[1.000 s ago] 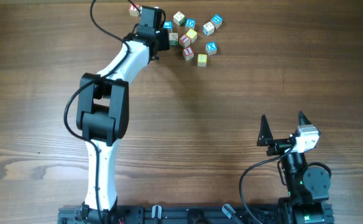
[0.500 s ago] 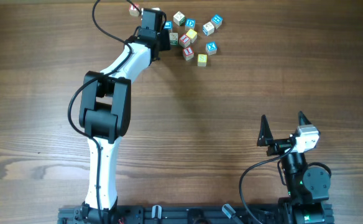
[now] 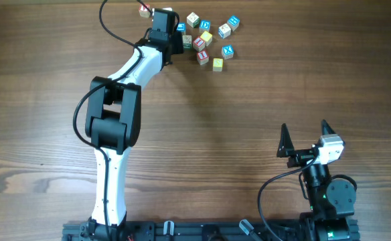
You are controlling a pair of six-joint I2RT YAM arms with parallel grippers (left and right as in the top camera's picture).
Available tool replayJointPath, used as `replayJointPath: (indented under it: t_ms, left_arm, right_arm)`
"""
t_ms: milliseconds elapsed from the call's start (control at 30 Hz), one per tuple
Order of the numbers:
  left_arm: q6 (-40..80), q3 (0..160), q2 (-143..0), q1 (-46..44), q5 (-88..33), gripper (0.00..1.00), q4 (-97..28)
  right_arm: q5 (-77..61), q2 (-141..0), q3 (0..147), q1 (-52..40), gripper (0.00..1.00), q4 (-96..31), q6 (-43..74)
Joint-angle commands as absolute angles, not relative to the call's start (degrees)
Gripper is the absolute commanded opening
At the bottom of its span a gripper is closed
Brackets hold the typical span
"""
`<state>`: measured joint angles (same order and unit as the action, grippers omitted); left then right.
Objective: Form a circle
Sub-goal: 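Lower the left gripper and grasp the red-bordered A block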
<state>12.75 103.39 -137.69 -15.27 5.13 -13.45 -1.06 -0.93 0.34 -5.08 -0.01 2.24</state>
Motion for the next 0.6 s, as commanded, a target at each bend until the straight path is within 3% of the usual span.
replayJointPath:
  t_ms: [0,333,567]
  left_arm:
    - [12.8,103.0,-133.1,-15.1,5.9,0.3,-14.9]
    - [12.8,103.0,-129.0,-15.2,5.9,0.3,-25.1]
    - [12.8,103.0,-129.3,-15.2,5.9,0.45,-25.1]
  right_arm:
    - [-1.5,-0.5,0.3,-4.9,1.0,0.3,1.9]
    - [-1.5,-0.5,0.3,-4.8,1.0,0.3,1.9]
    - [-1.5,-0.5,0.3,-4.8,1.0,0.3,1.9]
